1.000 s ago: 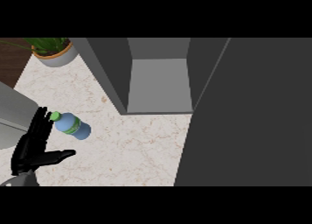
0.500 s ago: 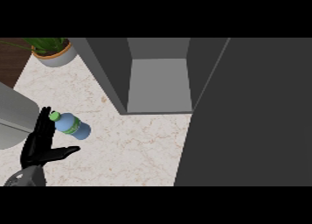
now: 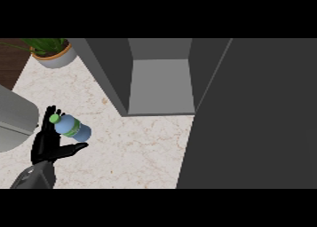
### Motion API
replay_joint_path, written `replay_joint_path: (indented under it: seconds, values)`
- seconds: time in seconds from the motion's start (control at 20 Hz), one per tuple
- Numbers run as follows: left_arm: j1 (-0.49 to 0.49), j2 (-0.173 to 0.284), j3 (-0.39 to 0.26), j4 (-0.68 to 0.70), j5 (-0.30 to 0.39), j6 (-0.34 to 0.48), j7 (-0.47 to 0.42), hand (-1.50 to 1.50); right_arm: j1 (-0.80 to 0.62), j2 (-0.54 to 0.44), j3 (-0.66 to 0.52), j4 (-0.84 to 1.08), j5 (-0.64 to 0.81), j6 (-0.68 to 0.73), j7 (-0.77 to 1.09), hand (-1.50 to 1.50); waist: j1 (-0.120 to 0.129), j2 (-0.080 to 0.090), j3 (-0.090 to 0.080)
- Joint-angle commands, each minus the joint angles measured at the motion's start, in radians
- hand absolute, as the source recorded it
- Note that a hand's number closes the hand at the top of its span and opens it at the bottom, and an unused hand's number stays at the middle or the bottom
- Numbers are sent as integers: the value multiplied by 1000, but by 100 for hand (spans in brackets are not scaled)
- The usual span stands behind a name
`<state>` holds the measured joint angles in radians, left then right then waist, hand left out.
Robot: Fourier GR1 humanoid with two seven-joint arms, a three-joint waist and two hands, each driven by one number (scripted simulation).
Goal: Pick up the bottled water, place it into the cabinet and close the cabinet
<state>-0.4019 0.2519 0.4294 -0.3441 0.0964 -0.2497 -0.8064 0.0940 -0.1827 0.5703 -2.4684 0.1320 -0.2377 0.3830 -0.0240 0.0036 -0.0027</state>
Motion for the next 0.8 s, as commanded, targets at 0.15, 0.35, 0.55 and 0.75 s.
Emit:
replay_joint_path:
  seconds: [0.15,0.35,0.55,0.75]
  values:
    - [-73,13,-1,112,-1,-81,-60,150,-16,15,70,-83,112,-33,86,-150,-4,1,-1]
    - [-93,1,-47,82,-41,-53,-79,150,-29,13,52,-113,126,-54,123,-150,0,-1,-1]
    - [-92,-9,-107,32,-127,128,-185,150,26,-36,44,-89,73,-31,21,-150,-3,-3,1]
    - [-116,-130,-171,-14,-177,213,-210,150,1,-20,95,-120,113,-57,90,-150,2,-9,1]
